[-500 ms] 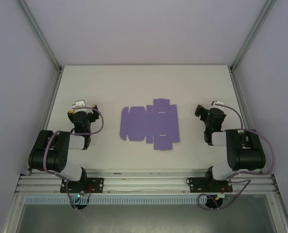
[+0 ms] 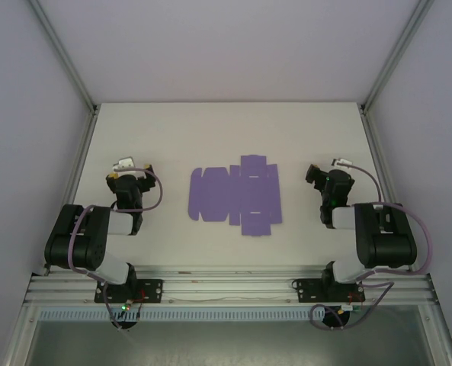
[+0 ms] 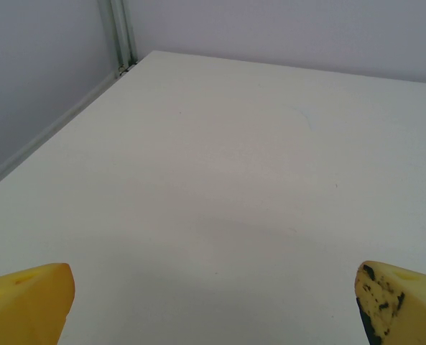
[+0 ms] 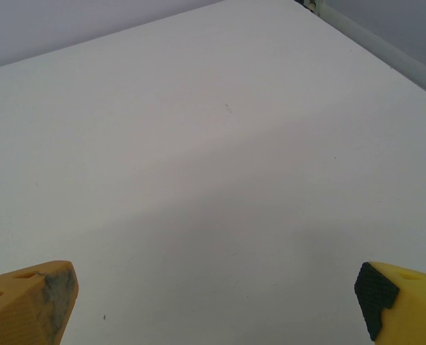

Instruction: Assemble paper box

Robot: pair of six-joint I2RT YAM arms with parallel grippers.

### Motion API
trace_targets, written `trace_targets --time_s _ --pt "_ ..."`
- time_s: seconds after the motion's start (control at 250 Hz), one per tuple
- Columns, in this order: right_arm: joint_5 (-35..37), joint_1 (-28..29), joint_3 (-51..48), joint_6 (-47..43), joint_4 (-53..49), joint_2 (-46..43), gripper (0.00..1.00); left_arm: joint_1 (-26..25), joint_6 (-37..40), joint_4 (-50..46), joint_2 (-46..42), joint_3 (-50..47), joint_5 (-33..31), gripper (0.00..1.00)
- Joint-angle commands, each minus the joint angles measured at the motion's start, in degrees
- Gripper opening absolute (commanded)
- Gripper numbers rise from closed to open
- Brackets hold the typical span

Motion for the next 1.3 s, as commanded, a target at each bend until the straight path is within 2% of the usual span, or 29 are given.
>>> trace_targets --time_s 0.0,0.416,0.568,0.632,0.771,0.899,1.027,1.127,1.211,1.295 --pt "0.52 0.03 0.89 0.38 0.81 -0.88 1.00 0.12 0.51 1.30 -0.17 0.10 0.51 1.00" --pt "2.26 -0.03 1.34 1.05 -0.07 -1.54 1.00 0.11 0.53 1.50 -0.68 0.30 -0.21 1.00" --pt "1.36 0.03 5.73 0.47 -12.94 -8.31 1.00 0.11 -0.31 -17.03 -9.97 5.98 -1.57 1.00" --pt "0.83 0.27 8.60 1.14 -19.82 -11.33 1.00 0.12 -3.41 -23.63 -14.55 8.20 -2.11 1.00" --pt "-1.73 2.54 16.66 7.80 -35.37 -15.25 1.00 -0.13 -10.84 -36.58 -19.51 13.71 5.85 1.00" --pt "-1.90 10.18 22.68 11.06 -46.48 -15.93 1.00 -2.23 -16.30 -43.39 -19.31 17.68 14.79 1.00" --pt "-6.46 18.93 26.82 14.65 -52.82 -12.38 0.93 -7.35 -19.52 -48.60 -17.79 19.87 16.08 1.00" --pt "-8.66 25.07 29.52 18.54 -53.86 -6.59 0.88 -11.52 -21.33 -50.25 -15.22 20.13 16.60 1.00" --pt "-15.94 27.46 32.95 18.69 -55.17 -0.78 0.76 -13.62 -22.88 -49.38 -12.40 19.17 17.31 1.00" --pt "-18.08 28.11 35.03 21.14 -54.77 3.98 0.62 -14.15 -24.18 -49.53 -10.07 18.72 18.84 1.00"
